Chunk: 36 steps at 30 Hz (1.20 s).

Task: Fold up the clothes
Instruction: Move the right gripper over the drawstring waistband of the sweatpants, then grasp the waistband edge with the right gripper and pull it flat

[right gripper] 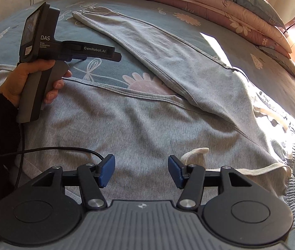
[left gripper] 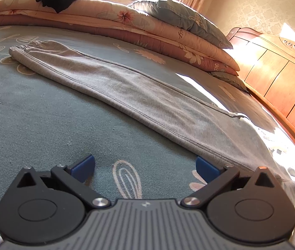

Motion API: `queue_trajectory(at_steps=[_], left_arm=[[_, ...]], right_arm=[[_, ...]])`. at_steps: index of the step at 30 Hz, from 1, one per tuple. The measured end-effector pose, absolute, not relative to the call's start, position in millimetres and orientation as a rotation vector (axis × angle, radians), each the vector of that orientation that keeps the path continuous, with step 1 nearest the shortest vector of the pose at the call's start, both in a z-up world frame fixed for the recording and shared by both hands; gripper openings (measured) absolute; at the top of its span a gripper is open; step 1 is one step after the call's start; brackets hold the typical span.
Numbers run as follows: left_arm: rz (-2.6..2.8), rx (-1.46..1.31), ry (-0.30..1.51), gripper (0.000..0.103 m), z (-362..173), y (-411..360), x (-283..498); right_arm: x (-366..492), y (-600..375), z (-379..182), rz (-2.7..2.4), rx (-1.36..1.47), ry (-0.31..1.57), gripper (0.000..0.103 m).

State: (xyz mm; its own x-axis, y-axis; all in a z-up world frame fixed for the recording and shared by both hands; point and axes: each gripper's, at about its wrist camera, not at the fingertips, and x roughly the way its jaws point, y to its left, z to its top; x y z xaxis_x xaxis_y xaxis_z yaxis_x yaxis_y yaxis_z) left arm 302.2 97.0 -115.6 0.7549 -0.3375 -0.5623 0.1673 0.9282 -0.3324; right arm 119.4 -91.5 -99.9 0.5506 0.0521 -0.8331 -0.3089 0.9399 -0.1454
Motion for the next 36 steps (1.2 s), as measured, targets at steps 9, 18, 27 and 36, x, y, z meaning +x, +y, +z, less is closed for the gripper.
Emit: queue_trajectory(at_steps=[9, 18, 27, 36], left_arm=[[-0.379, -0.2, 0.53, 0.102, -60, 68, 263], [-0.536, -0.1, 0.537, 0.102, -57, -17, 233], [-0.571, -0.065, 0.676, 0.102, -89, -95, 237], [-0.554, -0.101, 0.711, 0.102, -89, -109, 240]], right_arm=[[123, -190, -62, 0.06, -0.249, 0.839, 0.066], [134, -350, -4, -0.115, -0.185, 0.674, 0.066], [243, -507, -44, -0.006, -0.063, 0.649, 0.066], [331, -574, -116, 0.214, 0.088, 0.627, 0.066]])
